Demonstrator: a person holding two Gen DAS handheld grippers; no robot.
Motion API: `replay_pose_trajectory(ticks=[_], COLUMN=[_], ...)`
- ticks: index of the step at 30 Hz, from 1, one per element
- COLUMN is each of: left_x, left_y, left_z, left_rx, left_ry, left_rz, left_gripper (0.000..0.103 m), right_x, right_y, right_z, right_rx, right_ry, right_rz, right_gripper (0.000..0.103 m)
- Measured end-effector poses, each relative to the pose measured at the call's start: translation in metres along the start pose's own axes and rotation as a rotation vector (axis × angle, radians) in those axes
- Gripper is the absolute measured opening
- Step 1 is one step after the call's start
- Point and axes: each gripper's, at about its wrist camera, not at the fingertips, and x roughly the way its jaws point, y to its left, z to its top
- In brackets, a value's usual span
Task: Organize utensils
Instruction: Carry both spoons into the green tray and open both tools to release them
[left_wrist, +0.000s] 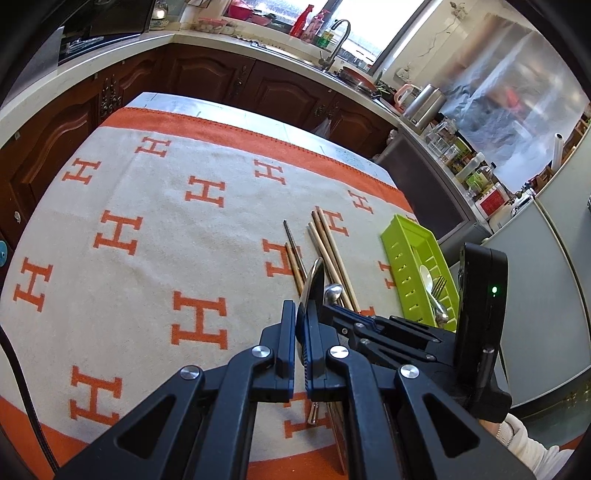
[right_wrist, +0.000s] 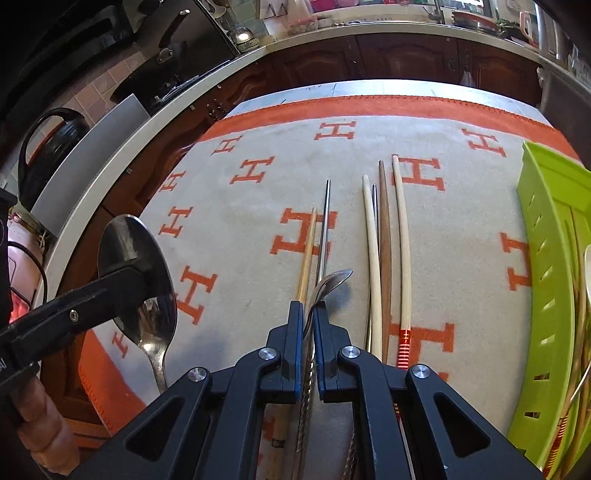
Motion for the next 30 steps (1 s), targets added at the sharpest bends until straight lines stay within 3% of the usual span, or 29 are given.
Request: replay_pose_trajectory(ticks=[6, 13, 19, 23, 30], left_x=[0.004, 0.002, -0.011, -0.02, -0.045], left_y=[0.003, -0.001, -0.011, -0.023, -0.052], left_z=[0.0, 0.003, 0.005, 0.005, 0.004], left_rx=[-0.011, -0.003, 0.022, 0.042, 0.095], left_ry=[0.014, 0.012, -0.012, -0.03, -0.061], left_rz=[0.0, -0.013, -0.031, -0.034, -0.063], left_gripper=[0.001, 0.001, 0.001, 0.001, 0.001], right_x=[0.009, -0.005, -0.042, -0.065, -0.122], right_y=[-0.019, -0.023, -0.014, -0.004, -0.014], right_z=[0.009, 0.009, -0.003, -0.014, -0.026], right_rx=[0.114, 0.142, 0.072, 0.02, 0.04], right_ry=[-0.001, -0.047, -0.096, -0.128, -0.222], right_rz=[0.04, 0.109, 0.202, 0.198, 0.184], right_gripper=[0.007, 0.002, 0.002, 0.002, 0.002])
